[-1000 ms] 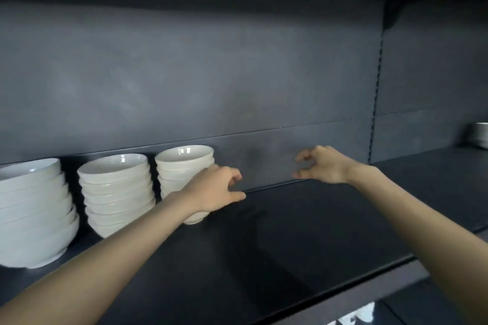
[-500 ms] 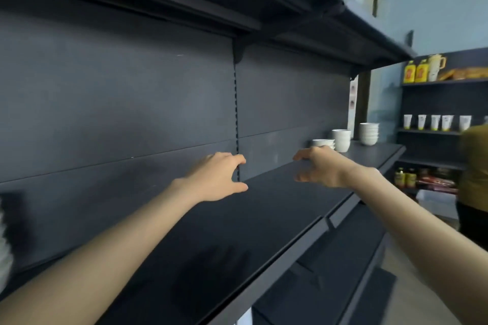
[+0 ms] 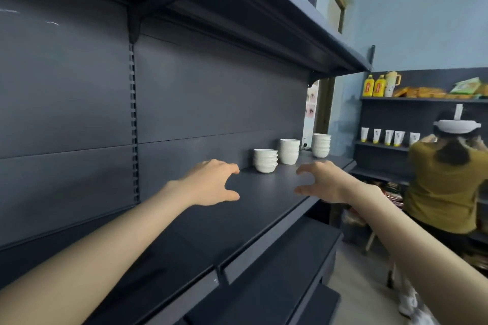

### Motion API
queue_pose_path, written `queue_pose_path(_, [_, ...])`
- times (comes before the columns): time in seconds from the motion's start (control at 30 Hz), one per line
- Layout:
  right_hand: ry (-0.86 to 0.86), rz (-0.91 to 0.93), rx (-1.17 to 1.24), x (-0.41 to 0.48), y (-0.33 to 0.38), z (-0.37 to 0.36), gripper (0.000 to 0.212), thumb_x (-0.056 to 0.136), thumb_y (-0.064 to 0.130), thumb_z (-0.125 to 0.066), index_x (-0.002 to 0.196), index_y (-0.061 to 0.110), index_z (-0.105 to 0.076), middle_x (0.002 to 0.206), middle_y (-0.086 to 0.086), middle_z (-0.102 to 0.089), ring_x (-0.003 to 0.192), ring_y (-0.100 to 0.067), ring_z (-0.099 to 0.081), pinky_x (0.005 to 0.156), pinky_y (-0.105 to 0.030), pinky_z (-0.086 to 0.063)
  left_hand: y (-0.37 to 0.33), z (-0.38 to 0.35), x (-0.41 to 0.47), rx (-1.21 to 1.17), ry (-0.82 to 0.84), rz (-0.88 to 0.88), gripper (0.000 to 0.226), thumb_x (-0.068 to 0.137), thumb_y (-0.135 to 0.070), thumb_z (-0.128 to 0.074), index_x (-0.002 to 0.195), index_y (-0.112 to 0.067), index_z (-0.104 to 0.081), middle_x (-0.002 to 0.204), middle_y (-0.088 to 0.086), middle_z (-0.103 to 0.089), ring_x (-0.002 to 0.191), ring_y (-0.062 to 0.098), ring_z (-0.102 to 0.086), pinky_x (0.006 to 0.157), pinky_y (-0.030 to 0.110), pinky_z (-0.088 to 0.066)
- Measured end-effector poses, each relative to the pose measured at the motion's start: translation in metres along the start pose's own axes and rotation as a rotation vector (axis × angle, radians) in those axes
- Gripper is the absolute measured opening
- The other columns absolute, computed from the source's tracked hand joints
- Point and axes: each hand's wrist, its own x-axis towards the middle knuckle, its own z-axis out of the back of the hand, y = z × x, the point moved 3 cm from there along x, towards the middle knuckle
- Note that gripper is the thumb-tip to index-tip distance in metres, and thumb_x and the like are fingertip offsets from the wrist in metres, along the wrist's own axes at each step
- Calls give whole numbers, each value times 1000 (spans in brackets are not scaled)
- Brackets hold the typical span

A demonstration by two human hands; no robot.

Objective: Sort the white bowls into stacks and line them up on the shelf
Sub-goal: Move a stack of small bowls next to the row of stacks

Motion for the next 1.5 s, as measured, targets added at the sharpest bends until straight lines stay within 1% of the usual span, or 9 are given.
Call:
queue_pose_path(0.33, [-40,1,32,138,-105,-14,56,83,44,-67,133,23,-51,133,-9,-50,121,-27,-48,100,-38,-42,-19,-49,174,61,-8,-47,51,89,-43,-58,134,-23,-46,127,-1,-55,115,23,-51,92,36,-44])
queue_pose_path(0.5, [-51,-41,46,197,-166,-17,52,86,38,-67,133,24,-52,133,-6,-52,119,-28,-51,98,-37,-43,-33,-80,272,53,9,-94,46,85,-43,-60,126,-23,-51,117,-2,-60,103,23,-56,83,34,-48])
queue_pose_path(0.57, [-32,-82,22,219,-197,-17,55,85,40,-68,134,24,-51,134,-9,-51,118,-30,-51,97,-39,-44,-46,-88,311,24,20,-120,48,85,-43,-61,129,-26,-50,120,-4,-59,105,23,-55,80,33,-45])
queue_pose_path(0.7, [-54,-146,11,263,-264,-13,56,82,47,-67,132,28,-52,126,-12,-54,107,-31,-56,92,-41,-48,-77,-110,390,32,17,-186,54,85,-46,-61,133,-29,-47,128,-2,-56,113,24,-53,90,37,-47])
queue_pose_path(0.87, [-61,-145,14,322,-351,-20,54,85,43,-66,132,22,-52,132,-11,-52,114,-30,-54,88,-36,-47,-120,-150,482,-10,11,-198,58,87,-46,-60,139,-27,-42,136,-2,-51,122,24,-48,93,34,-44])
queue_pose_path(1.07, [-28,-71,4,400,-444,-22,52,86,39,-67,131,18,-53,131,-9,-56,115,-28,-54,96,-41,-47,-164,-188,591,-47,26,-146,55,87,-46,-60,136,-25,-44,131,0,-55,120,22,-49,96,38,-44])
queue_pose_path(1.2, [-30,11,35,460,-492,-22,45,87,33,-67,126,15,-57,127,-8,-59,110,-26,-56,93,-36,-47,-176,-209,655,-106,-29,-59,51,85,-47,-62,130,-26,-49,126,0,-57,116,23,-52,94,40,-46])
queue_pose_path(1.33, [-13,71,68,519,-531,-31,51,87,36,-67,131,15,-54,127,-8,-59,111,-26,-56,86,-28,-42,-179,-238,705,-137,-10,30,59,85,-47,-62,136,-27,-43,133,-1,-53,122,24,-48,97,39,-44])
queue_pose_path(1.5, [-22,125,125,595,-574,-51,59,85,42,-67,135,16,-49,137,-7,-54,117,-26,-55,97,-37,-45,-177,-272,769,-214,-30,132,64,83,-48,-64,137,-23,-42,135,-2,-52,123,23,-48,100,41,-43])
